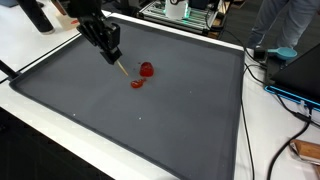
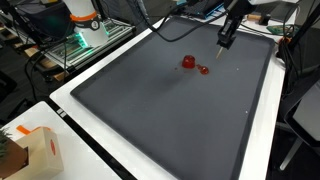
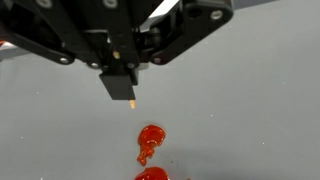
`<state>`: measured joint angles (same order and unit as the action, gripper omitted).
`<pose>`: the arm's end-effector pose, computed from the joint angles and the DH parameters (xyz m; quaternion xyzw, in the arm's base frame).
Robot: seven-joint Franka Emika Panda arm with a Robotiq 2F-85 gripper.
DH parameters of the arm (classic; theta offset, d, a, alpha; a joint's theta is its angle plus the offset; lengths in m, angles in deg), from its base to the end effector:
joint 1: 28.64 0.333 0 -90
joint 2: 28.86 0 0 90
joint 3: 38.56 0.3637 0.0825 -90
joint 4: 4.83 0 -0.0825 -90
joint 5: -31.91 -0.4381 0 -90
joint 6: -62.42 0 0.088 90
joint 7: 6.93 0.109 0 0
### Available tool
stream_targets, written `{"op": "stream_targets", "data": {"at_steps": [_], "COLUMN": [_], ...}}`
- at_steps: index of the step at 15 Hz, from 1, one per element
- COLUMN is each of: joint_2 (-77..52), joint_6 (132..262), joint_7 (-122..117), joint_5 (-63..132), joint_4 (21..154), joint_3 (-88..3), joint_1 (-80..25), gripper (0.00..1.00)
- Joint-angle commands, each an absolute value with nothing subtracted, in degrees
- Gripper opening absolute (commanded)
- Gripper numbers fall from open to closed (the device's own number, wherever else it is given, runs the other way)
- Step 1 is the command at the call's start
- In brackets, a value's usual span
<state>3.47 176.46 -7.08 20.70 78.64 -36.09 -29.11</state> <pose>0.7790 0.0335 0.3698 -0.9945 0.0256 0.0168 0.0998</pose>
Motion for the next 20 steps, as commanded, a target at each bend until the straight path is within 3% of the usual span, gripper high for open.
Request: {"op": "stream_targets", "data": {"at_steps": [1,16,17,20], "joint_2": [1.4,0.4,1.9,1.7], "joint_6": [175.8,167.5,168.6,168.2], "joint_7": [-4.7,-6.1,-5.3,-5.8], "joint_5": [24.8,26.0,25.5,25.5], "joint_4": [81.2,81.1,79.4,79.4], "joint_3": [-37.2,-36.2,-36.3,-36.3], "joint_1": [-27.3,-27.0,-27.0,-27.0], "gripper": [0.03,0.03,0.13,0.13]}}
